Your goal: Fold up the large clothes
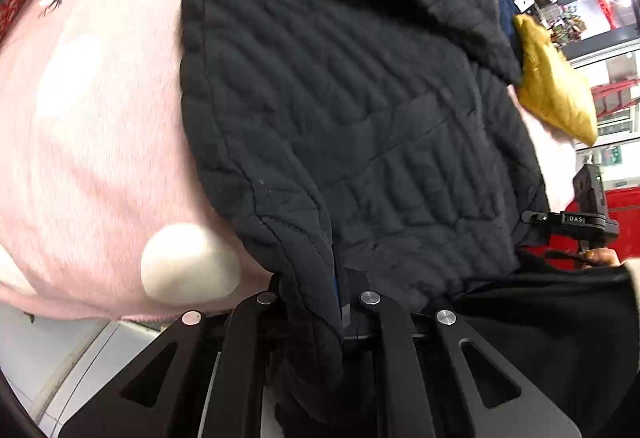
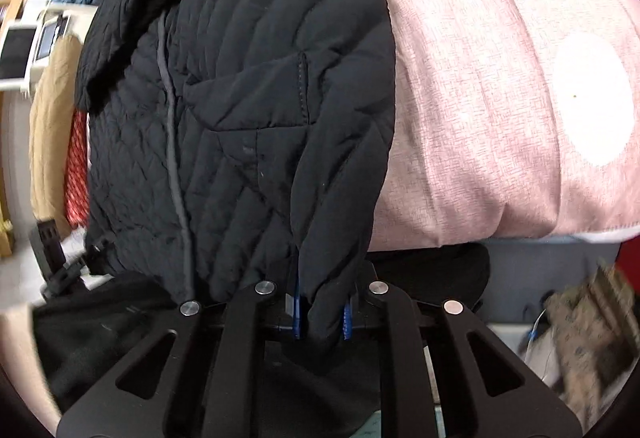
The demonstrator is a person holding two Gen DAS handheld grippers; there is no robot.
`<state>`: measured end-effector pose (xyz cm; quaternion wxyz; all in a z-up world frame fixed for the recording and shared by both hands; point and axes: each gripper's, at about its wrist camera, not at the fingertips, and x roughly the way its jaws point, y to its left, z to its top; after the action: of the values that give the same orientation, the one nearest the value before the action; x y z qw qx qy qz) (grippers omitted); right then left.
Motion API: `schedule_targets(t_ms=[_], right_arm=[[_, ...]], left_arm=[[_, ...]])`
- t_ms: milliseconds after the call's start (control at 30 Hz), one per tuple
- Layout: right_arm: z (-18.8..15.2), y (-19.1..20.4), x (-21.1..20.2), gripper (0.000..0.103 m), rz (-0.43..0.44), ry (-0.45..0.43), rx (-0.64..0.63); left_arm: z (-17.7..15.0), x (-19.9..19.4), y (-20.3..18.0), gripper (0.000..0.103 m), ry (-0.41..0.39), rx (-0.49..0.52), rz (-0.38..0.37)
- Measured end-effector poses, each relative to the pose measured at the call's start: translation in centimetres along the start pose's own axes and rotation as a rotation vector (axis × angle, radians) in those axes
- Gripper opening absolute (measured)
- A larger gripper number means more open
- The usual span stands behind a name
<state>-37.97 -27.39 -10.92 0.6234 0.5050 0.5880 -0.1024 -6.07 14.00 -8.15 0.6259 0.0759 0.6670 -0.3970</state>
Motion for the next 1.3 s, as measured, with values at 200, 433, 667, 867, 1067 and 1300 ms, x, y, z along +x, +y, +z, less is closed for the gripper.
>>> schedule_targets(t_ms=[200,433,667,867,1067,1300], right_arm=[[2.7,3.1,-2.5,0.015,0.121,-0.052,-0.032],[8.2,6.0,-6.1,0.015,0.360,-0.190,-0.008],[15.2,7.4,-10.9,0.015,0.467,-0.339,0.038],[20.9,7.9,-13.2,0.015,0.530,-0.432,0.134],[24.6,9.5,-12.2,0.015,0.457,-0.437,0.146],[27.7,8.6,-10.4,0.015,0.437,-0.427,0.221]], left_arm=[[3.8,-2.9,-2.0,0.009,-0.096,0.054,-0.053],[10.6,-5.4,-3.6,0.009,-0.213,0.120,-0.039],[18.0,-8.0,-0.9,0.009,-0.335,0.019,0.003],[23.0,-8.9,1.7,0.009,-0.400,-0.102,0.017],[26.8,-7.3,2.7,0.009,-0.371,-0.136,0.046],[29.8,-5.8,3.9,0.012,-0.335,-0.187,0.032]])
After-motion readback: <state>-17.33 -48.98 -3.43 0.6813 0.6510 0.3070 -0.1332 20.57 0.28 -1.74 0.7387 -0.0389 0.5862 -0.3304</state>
